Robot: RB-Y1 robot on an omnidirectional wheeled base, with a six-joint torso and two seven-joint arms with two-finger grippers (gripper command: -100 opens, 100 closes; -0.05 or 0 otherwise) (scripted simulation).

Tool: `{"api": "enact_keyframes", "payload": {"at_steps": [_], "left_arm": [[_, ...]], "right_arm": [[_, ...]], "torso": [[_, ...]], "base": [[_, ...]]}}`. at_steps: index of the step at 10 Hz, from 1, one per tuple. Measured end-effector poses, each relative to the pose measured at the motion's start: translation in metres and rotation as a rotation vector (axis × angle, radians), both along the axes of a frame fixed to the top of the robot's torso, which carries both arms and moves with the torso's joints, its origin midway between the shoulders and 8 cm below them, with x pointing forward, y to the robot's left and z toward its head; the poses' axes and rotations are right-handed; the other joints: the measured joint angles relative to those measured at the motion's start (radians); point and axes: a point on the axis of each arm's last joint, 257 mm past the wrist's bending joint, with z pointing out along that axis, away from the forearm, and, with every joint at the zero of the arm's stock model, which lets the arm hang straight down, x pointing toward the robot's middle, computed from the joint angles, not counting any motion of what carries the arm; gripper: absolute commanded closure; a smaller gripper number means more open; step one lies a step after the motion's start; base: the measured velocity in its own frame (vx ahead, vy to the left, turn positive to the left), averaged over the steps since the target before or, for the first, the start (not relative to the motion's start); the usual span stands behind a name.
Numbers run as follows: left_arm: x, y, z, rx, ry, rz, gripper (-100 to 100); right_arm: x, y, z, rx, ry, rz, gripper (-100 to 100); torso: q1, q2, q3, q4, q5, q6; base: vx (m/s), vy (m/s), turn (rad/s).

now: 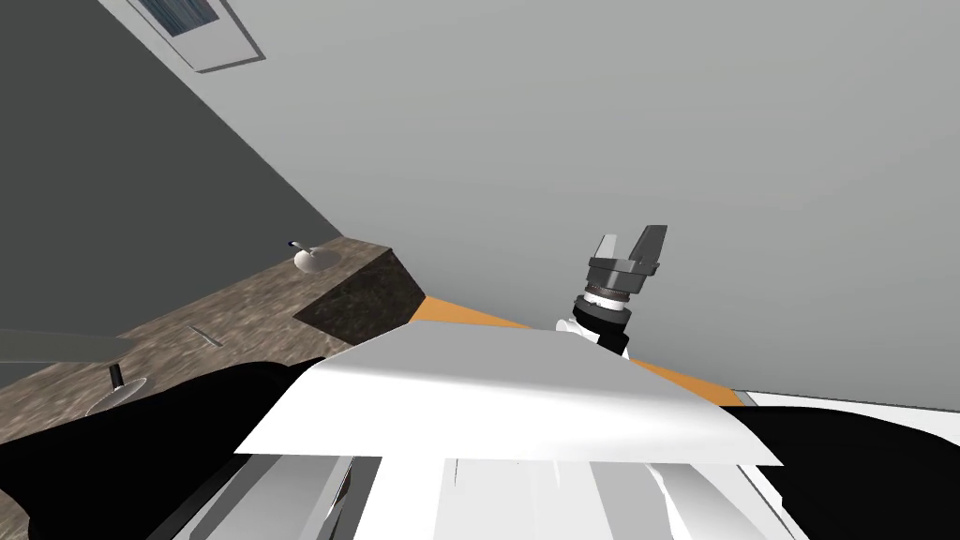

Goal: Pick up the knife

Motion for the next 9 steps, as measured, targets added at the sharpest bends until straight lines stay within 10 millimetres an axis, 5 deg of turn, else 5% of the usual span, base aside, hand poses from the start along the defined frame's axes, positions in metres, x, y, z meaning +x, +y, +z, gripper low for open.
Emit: {"api": "enact_keyframes", "payload": {"at_steps": [3,4,8,9], "left_arm": [[-0.0003,0.0064,-0.0118,0.001,-0.003,0.006,-100],[0.0000,0.0067,-0.0122,0.001,-0.003,0.006,100],[-0.0018,0.0072,-0.0123,0.002,0.002,0.007,100],[-0.0016,0.0072,-0.0123,0.002,0.001,0.007,0]], "right_arm": [[0.0000,0.0000,0.0000,0.000,0.000,0.000,0],[0.0000,0.0000,0.0000,0.000,0.000,0.000,0],[0.0000,0.0000,0.0000,0.000,0.000,0.000,0],[0.0000,0.0000,0.0000,0.000,0.000,0.000,0]], "torso": [[0.000,0.001,0.000,0.000,0.000,0.000],[-0.001,0.001,0.000,0.000,0.000,0.000],[-0.001,0.001,0.001,0.001,0.000,0.001],[-0.001,0.001,0.001,0.001,0.000,0.000]], "base": [[-0.005,0.006,-0.013],[0.000,0.000,0.000],[0.000,0.000,0.000],[0.000,0.000,0.000]]}}
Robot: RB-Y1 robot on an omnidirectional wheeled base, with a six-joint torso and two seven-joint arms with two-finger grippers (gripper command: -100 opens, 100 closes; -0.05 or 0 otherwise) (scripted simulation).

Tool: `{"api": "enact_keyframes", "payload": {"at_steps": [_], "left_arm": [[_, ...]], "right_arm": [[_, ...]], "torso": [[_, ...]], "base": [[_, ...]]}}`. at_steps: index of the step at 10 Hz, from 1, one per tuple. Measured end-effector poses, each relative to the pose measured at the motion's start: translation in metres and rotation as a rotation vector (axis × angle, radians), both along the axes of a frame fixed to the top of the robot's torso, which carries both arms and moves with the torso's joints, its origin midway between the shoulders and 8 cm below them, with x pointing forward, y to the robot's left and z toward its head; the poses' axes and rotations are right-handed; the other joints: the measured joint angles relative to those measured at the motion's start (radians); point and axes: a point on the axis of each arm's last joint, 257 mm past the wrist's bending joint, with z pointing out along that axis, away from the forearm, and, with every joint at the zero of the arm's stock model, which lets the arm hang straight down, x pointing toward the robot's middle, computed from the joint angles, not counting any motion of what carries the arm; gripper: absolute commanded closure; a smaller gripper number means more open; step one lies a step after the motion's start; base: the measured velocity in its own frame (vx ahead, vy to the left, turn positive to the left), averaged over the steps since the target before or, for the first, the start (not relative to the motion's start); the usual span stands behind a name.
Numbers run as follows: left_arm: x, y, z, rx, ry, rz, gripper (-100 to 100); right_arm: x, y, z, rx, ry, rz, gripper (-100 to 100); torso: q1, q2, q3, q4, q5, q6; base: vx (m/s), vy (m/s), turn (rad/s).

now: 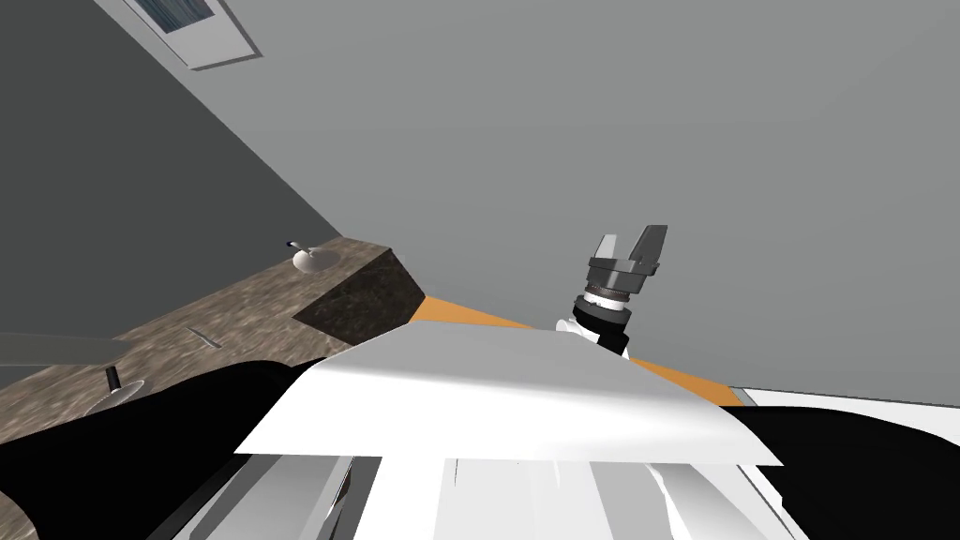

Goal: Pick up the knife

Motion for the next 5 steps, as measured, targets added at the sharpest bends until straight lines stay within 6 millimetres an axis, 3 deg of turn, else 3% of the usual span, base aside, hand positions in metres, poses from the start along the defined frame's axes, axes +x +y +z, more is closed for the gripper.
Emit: {"api": "enact_keyframes", "payload": {"at_steps": [1,4,5], "left_arm": [[0.000,0.000,0.000,0.000,0.000,0.000,100],[0.002,-0.006,0.011,-0.001,-0.004,-0.007,100],[0.002,-0.007,0.011,-0.002,-0.003,-0.007,0]], "right_arm": [[0.000,0.000,0.000,0.000,0.000,0.000,0],[0.000,0.000,0.000,0.000,0.000,0.000,0],[0.000,0.000,0.000,0.000,0.000,0.000,0]], "torso": [[0.000,0.000,0.000,0.000,0.000,0.000],[-0.002,-0.001,0.000,0.000,-0.001,0.000],[-0.001,-0.001,0.000,0.000,0.000,0.000]], "base": [[0.006,-0.006,0.022],[0.006,-0.012,0.018],[0.000,0.000,0.000]]}}
